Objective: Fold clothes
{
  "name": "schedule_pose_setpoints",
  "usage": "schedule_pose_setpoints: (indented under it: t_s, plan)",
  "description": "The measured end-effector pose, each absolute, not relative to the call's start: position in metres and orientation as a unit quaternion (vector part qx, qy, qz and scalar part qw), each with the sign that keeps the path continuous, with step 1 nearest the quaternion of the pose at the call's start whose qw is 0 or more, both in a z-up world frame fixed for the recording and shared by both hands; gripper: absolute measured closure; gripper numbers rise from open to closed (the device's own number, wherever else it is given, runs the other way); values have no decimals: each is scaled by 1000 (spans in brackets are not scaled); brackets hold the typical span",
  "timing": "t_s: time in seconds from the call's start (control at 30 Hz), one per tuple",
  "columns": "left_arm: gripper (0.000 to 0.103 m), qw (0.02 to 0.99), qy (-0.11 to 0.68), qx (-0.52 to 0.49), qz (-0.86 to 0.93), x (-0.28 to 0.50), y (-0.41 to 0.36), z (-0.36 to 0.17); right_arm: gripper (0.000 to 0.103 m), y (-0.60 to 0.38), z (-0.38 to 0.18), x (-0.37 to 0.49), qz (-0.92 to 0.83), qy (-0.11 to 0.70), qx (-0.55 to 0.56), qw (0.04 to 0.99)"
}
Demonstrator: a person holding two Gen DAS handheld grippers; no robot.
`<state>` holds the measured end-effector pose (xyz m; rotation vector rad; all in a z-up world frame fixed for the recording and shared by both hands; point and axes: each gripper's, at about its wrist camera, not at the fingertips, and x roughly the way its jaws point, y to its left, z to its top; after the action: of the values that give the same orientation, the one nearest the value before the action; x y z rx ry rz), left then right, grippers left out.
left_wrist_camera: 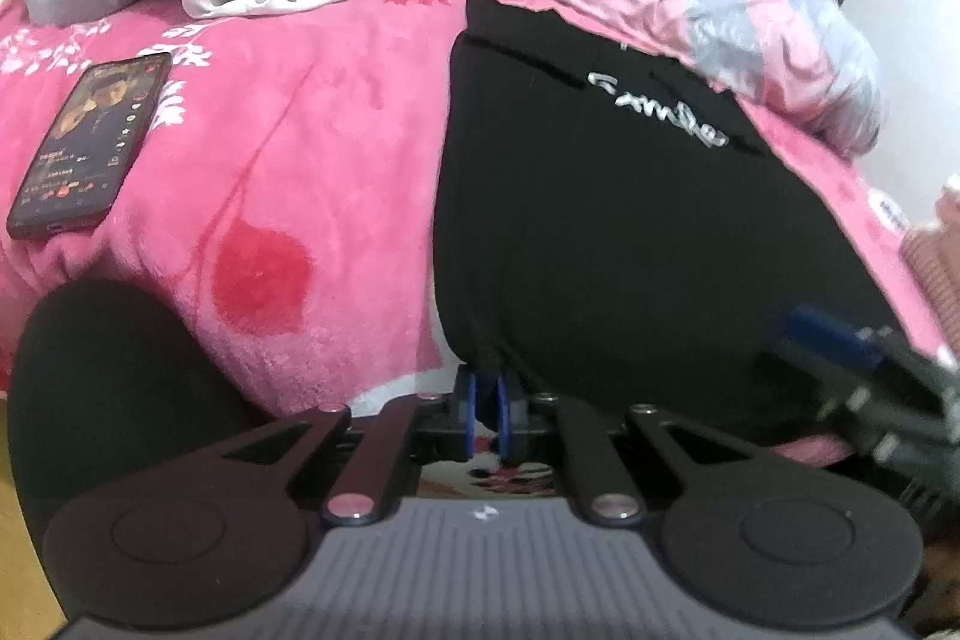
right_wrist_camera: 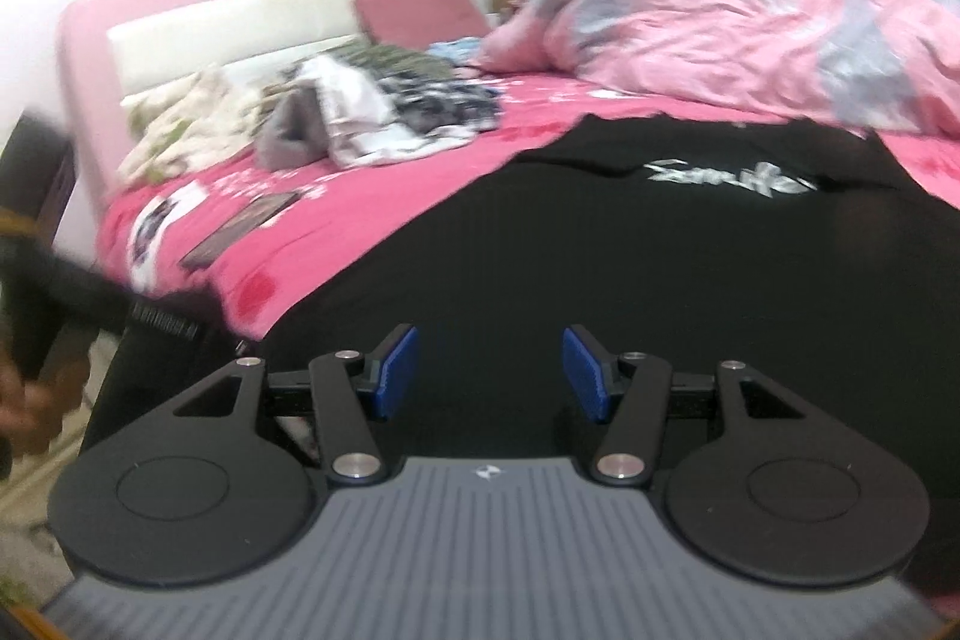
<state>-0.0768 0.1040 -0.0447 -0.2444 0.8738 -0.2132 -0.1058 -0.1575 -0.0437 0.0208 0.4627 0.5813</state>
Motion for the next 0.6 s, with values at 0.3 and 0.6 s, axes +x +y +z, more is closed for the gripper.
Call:
schedule_pose_setpoints:
  t_s: [0.3, 0.6]
  plan:
    - [96, 883, 412, -181, -135, -73, 121, -31, 50, -91, -46, -134, 374, 177, -129, 901]
    - [96, 876, 395, -220, -168, -73, 137, -32, 52, -53, -53, -144, 383, 140, -226, 885]
